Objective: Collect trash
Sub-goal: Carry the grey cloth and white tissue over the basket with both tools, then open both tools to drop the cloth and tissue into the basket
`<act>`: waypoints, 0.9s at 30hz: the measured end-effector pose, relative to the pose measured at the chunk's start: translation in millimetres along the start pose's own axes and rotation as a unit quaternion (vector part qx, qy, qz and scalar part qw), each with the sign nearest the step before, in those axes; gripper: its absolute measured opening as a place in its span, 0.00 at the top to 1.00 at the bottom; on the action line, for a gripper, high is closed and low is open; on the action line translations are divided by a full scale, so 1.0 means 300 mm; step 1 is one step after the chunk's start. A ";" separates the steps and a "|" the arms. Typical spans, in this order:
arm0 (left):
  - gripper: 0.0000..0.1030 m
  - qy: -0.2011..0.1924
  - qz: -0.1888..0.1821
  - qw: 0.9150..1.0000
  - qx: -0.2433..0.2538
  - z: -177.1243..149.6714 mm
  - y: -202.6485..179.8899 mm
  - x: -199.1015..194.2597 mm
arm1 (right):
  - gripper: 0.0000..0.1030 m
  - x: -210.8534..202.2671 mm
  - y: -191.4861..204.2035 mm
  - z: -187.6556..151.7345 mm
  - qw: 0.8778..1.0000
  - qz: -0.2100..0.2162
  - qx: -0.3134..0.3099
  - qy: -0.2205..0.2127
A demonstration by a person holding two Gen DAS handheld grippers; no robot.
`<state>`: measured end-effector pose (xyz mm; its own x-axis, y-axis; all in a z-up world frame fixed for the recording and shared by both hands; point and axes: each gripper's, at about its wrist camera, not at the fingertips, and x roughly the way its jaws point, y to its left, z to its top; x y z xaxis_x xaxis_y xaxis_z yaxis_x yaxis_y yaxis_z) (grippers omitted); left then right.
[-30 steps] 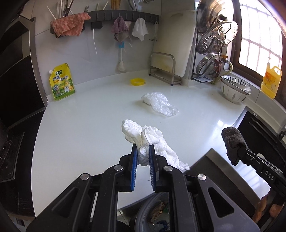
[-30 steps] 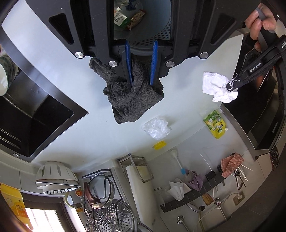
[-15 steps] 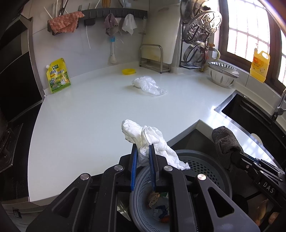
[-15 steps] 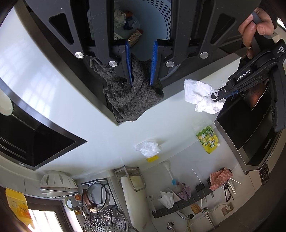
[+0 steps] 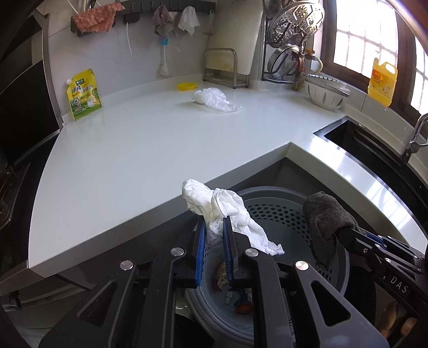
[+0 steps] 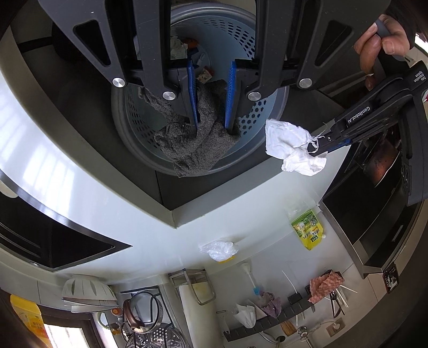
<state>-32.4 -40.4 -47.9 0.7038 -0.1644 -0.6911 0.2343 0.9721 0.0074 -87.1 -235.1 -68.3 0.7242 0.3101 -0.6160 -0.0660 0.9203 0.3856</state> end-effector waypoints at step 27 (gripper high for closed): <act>0.87 0.059 -0.023 0.998 0.009 -0.115 -0.023 0.073 | 0.82 0.072 -0.015 -0.111 0.999 -0.004 0.012 0.050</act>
<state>-41.7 -45.1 -88.0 0.6089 -0.1865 -0.7710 0.2767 0.9609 -0.0139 -93.9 -224.6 -106.3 0.6529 0.3268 -0.6834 -0.0438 0.9169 0.3967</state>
